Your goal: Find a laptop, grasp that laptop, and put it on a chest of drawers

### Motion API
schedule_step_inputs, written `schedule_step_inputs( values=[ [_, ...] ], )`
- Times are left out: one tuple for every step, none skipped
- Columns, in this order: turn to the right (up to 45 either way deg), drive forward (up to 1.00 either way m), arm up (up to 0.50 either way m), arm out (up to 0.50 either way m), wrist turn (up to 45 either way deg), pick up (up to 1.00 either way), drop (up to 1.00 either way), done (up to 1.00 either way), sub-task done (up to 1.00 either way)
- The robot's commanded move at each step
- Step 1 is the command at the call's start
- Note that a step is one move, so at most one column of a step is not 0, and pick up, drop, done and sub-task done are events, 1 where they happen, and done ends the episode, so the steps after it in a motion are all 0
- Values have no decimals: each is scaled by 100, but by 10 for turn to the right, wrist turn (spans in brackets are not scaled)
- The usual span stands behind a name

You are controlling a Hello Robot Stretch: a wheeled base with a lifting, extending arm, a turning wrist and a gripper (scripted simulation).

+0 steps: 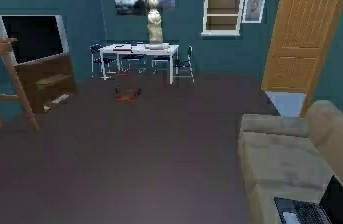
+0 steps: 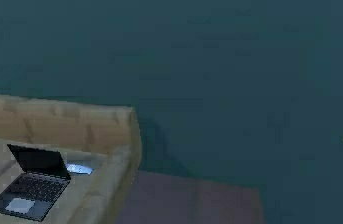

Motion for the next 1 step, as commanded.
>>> schedule_step_inputs(
  values=[
    [120, 0, 0, 0, 0, 0, 0, 0, 0]
  ],
)
